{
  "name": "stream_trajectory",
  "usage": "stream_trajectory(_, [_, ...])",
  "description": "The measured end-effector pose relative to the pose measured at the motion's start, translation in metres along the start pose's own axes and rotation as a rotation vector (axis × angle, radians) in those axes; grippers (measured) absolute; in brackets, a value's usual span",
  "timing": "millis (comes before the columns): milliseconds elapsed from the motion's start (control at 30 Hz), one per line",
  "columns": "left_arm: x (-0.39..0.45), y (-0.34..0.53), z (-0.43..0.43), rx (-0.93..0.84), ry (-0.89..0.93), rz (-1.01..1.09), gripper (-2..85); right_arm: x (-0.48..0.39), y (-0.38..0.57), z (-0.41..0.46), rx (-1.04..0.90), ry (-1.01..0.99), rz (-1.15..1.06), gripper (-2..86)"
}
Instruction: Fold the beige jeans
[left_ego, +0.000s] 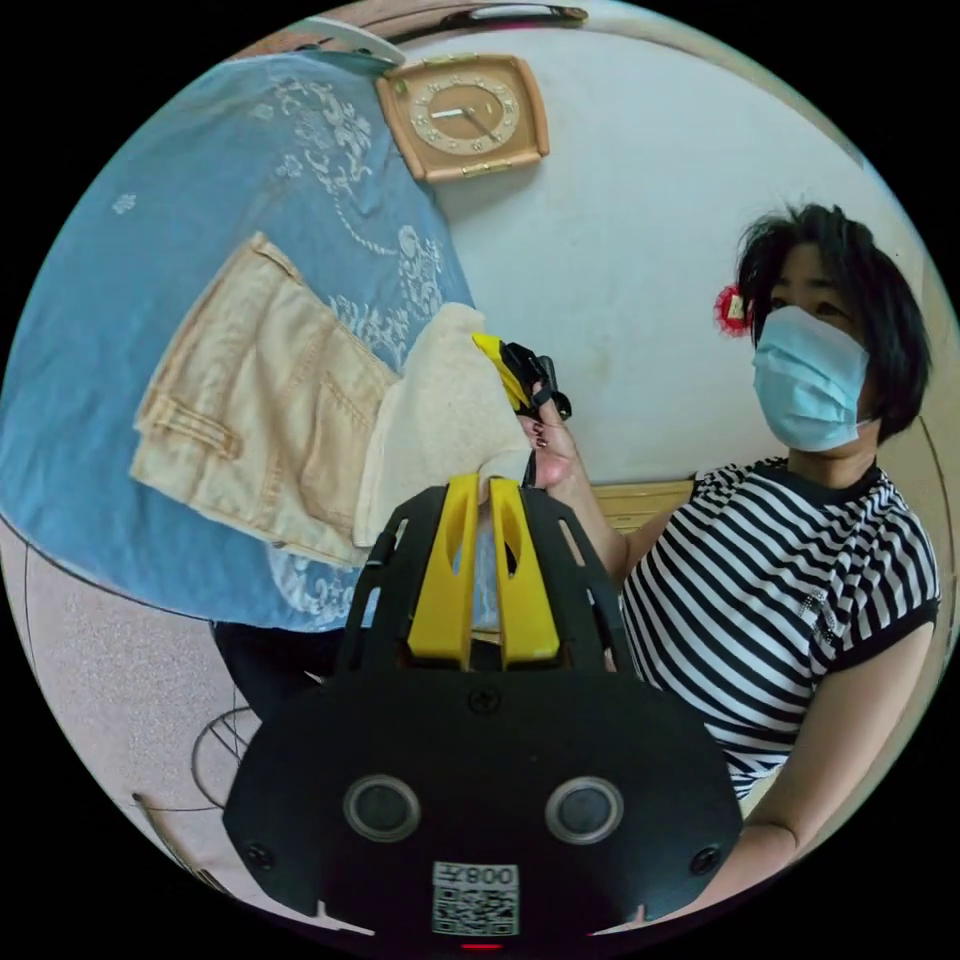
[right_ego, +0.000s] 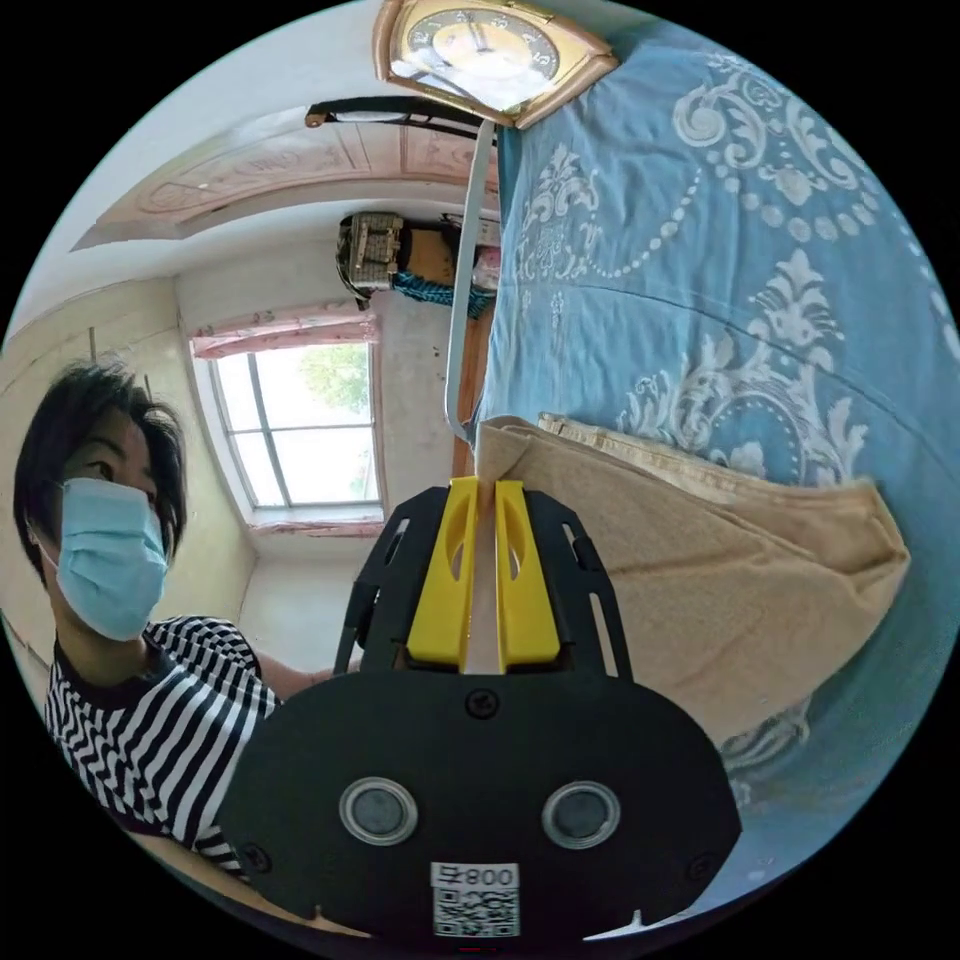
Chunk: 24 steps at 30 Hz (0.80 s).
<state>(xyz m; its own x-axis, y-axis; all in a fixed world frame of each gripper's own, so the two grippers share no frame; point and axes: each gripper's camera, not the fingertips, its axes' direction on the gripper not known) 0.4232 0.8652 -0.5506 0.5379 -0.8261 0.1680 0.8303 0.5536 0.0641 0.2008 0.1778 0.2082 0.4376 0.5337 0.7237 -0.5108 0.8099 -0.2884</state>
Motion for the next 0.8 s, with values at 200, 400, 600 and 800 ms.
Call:
stream_trajectory(200, [-0.079, 0.006, -0.080, 0.063, -0.102, -0.083, 2.3, -0.023, -0.049, 0.080, -0.088, 0.130, -0.028, 2.7])
stream_trajectory(400, [-0.140, 0.021, -0.132, 0.113, -0.136, -0.159, 2.4, -0.036, -0.069, 0.123, -0.101, 0.172, -0.008, 3.7])
stream_trajectory(600, [-0.180, 0.039, -0.170, 0.156, -0.173, -0.236, 2.1, -0.055, -0.081, 0.147, -0.103, 0.165, -0.034, 6.4])
stream_trajectory(800, [-0.178, 0.066, -0.211, 0.375, -0.203, -0.216, 0.7, -0.085, -0.084, 0.141, -0.089, 0.040, -0.146, 4.1])
